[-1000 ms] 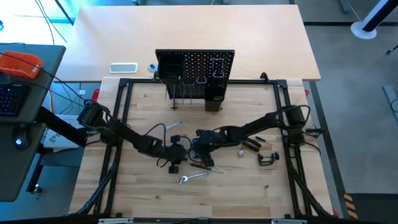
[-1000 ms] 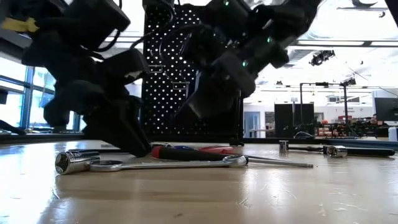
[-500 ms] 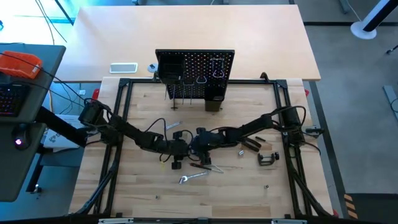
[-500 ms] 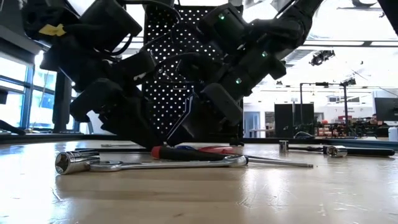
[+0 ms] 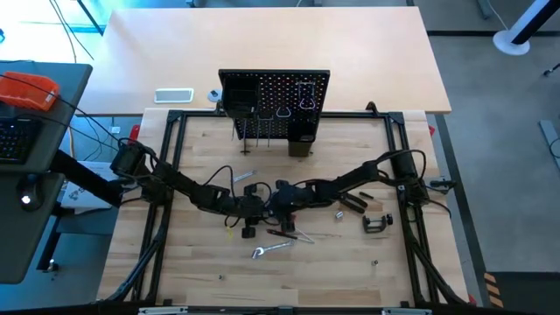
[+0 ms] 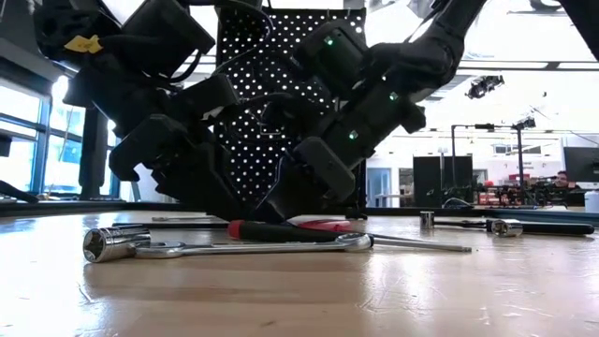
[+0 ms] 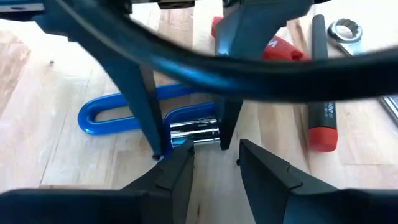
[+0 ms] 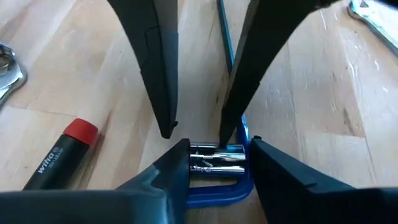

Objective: Hang tools onto peg board
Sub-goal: Put the socket into the top black bin on the pegboard

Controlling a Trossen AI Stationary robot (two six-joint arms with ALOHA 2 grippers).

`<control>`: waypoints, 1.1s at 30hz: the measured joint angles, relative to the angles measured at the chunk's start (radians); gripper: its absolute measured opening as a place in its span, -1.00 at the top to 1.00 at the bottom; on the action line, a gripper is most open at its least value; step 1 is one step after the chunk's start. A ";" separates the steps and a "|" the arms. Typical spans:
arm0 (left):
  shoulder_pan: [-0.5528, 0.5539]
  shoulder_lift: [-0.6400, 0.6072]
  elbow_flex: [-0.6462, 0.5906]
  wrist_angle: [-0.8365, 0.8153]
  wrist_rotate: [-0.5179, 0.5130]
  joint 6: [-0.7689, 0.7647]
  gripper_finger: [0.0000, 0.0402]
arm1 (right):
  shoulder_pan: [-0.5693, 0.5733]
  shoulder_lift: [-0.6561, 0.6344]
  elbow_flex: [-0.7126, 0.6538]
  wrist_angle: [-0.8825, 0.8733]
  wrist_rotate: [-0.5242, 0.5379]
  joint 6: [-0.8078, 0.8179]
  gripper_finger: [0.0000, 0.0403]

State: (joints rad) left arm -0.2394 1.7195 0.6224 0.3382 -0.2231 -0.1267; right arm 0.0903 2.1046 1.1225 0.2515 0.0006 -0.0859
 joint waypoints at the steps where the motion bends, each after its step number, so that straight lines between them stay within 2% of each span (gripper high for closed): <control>1: 0.000 0.000 0.000 -0.002 -0.002 0.000 0.40 | 0.001 -0.002 0.000 0.001 0.001 -0.004 0.38; 4: 0.000 0.000 0.001 -0.007 0.000 0.000 0.40 | 0.001 -0.002 -0.001 -0.010 0.001 -0.010 0.51; 13: 0.018 -0.058 0.001 -0.017 0.032 -0.037 0.40 | 0.004 -0.014 -0.001 -0.055 0.018 -0.020 0.51; 22: 0.049 -0.325 0.001 -0.114 0.007 -0.017 0.40 | 0.015 -0.140 -0.008 -0.224 0.128 -0.095 0.51; 28: 0.085 -0.493 0.001 -0.111 0.007 -0.017 0.40 | 0.042 -0.252 -0.007 -0.243 0.169 -0.150 0.51; 33: 0.104 -0.550 0.001 -0.095 0.035 -0.034 0.40 | 0.070 -0.342 -0.005 -0.208 0.193 -0.188 0.51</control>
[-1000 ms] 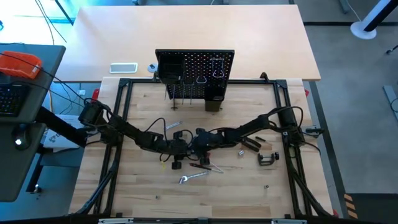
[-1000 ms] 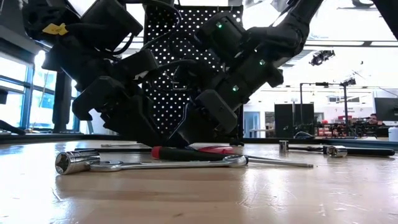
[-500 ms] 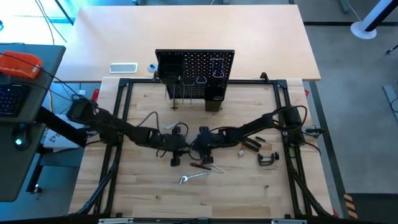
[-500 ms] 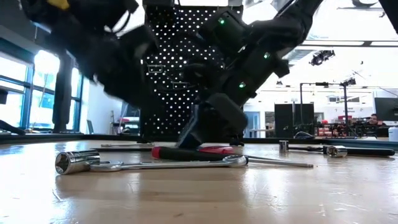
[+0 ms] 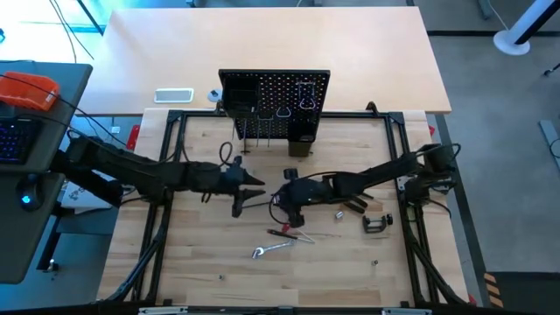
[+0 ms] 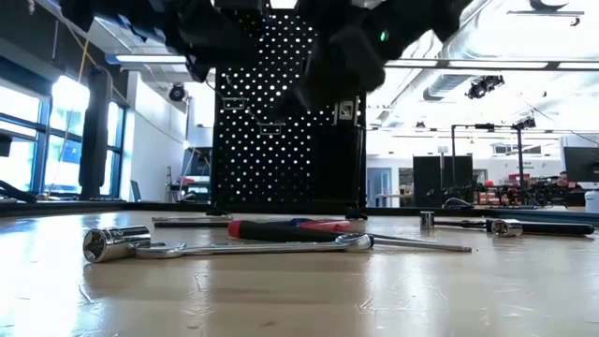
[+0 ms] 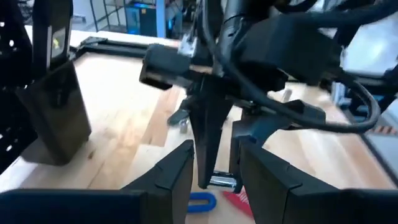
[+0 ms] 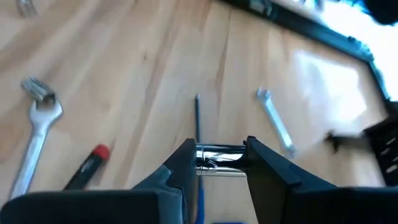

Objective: Hang tools onto peg board
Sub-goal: Put the socket into the top black bin on the pegboard

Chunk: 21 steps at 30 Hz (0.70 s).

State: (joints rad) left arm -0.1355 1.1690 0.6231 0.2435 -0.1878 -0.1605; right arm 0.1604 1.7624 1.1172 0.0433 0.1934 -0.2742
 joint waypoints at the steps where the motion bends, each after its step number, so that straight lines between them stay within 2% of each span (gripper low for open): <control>1: 0.004 0.000 0.000 0.010 0.006 -0.014 0.40 | 0.008 -0.014 0.000 0.006 0.013 -0.021 0.51; 7: 0.022 0.033 0.000 0.145 0.082 -0.098 0.40 | 0.056 -0.088 0.000 0.094 0.111 -0.167 0.51; 14: 0.038 0.040 0.000 0.288 0.094 -0.174 0.40 | 0.112 -0.135 0.000 0.148 0.296 -0.365 0.51; 21: 0.072 0.040 -0.001 0.330 0.183 -0.244 0.40 | 0.154 -0.140 0.001 0.250 0.428 -0.539 0.51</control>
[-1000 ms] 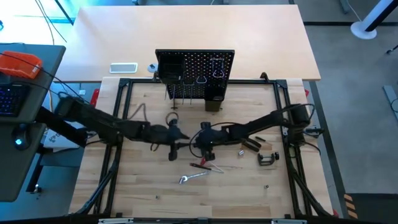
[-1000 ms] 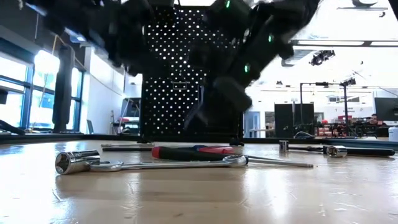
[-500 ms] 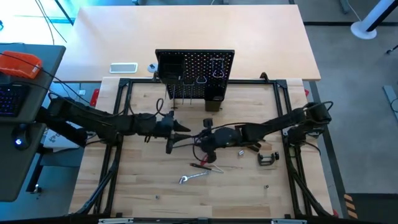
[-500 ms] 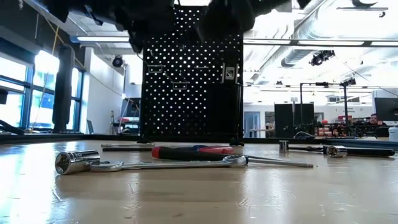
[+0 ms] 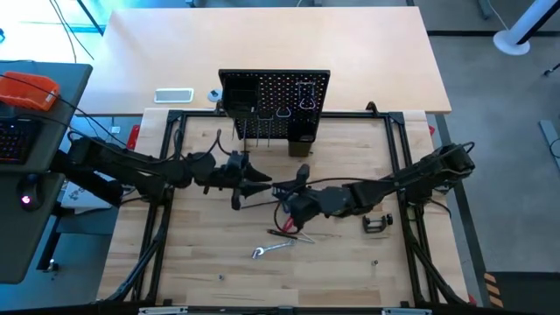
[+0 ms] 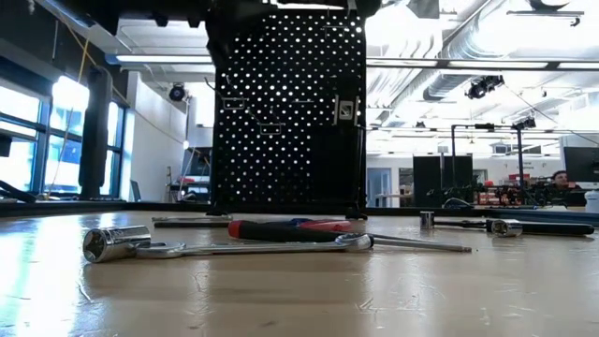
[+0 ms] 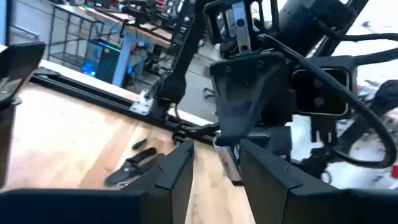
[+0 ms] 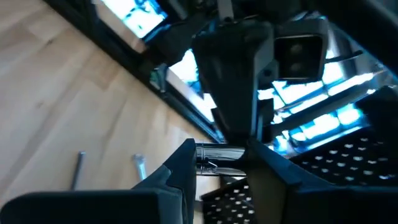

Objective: Hang tools onto peg board
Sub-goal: Put the socket into the top black bin on the pegboard

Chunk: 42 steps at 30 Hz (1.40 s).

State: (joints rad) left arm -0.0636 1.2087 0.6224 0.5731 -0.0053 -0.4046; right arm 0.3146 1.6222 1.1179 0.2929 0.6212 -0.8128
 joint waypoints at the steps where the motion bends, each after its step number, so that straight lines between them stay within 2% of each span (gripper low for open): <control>1: 0.003 0.000 0.000 0.004 0.002 -0.007 0.40 | 0.003 0.000 0.000 0.014 0.008 -0.014 0.51; 13: 0.012 0.000 -0.001 0.078 0.057 -0.047 0.40 | 0.000 -0.002 0.002 0.110 -0.027 -0.086 0.51; 28: 0.025 0.006 0.000 0.130 0.127 -0.093 0.54 | -0.028 0.000 0.002 0.135 -0.080 -0.106 0.51; 42: 0.026 0.045 0.001 0.140 0.104 -0.108 0.49 | -0.046 0.001 0.000 0.142 -0.111 -0.103 0.51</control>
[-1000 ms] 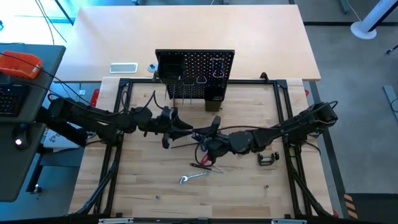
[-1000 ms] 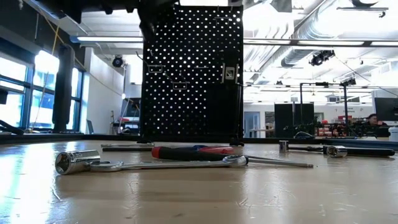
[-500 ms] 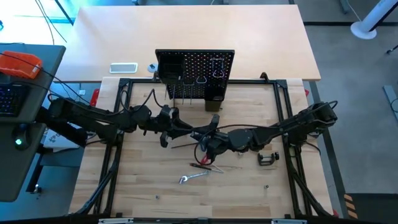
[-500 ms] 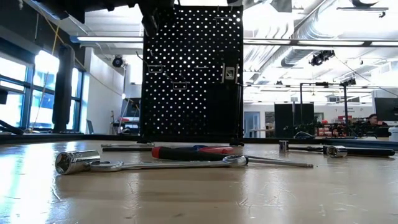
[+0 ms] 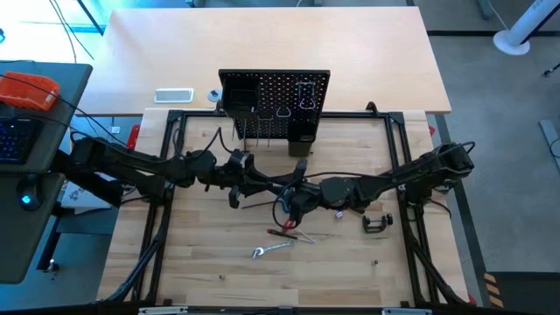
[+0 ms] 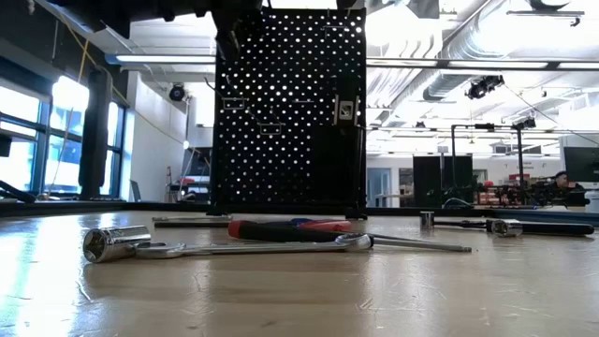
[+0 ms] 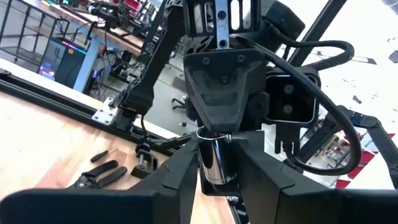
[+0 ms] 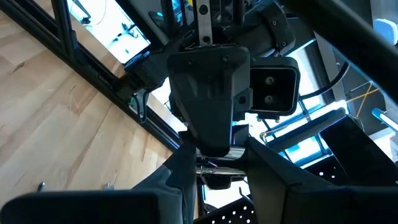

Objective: Hang tools onto peg board
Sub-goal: Put the socket into the top black bin on the pegboard

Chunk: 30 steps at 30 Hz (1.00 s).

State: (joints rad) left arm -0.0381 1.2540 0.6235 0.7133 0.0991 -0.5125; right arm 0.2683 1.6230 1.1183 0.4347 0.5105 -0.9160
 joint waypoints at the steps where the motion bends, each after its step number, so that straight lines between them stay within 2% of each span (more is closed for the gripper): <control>1: 0.001 0.005 0.000 0.008 0.000 0.001 0.48 | 0.000 0.000 0.000 0.000 -0.002 0.001 0.51; 6: 0.014 0.009 0.000 0.032 0.004 0.017 0.48 | -0.001 0.000 0.000 -0.004 -0.003 0.018 0.51; 15: 0.026 0.009 -0.001 0.026 0.039 0.017 0.66 | 0.000 0.000 0.000 -0.026 0.001 0.009 0.52; 22: 0.026 0.008 -0.001 0.012 0.050 0.040 0.70 | 0.000 0.000 0.000 -0.031 0.005 0.002 0.52; 30: 0.027 0.005 0.001 0.017 0.042 0.102 0.75 | 0.001 0.000 0.000 -0.020 0.080 -0.003 0.37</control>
State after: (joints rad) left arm -0.0113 1.2591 0.6248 0.7303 0.1410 -0.4102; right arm 0.2691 1.6234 1.1184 0.4143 0.5906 -0.9185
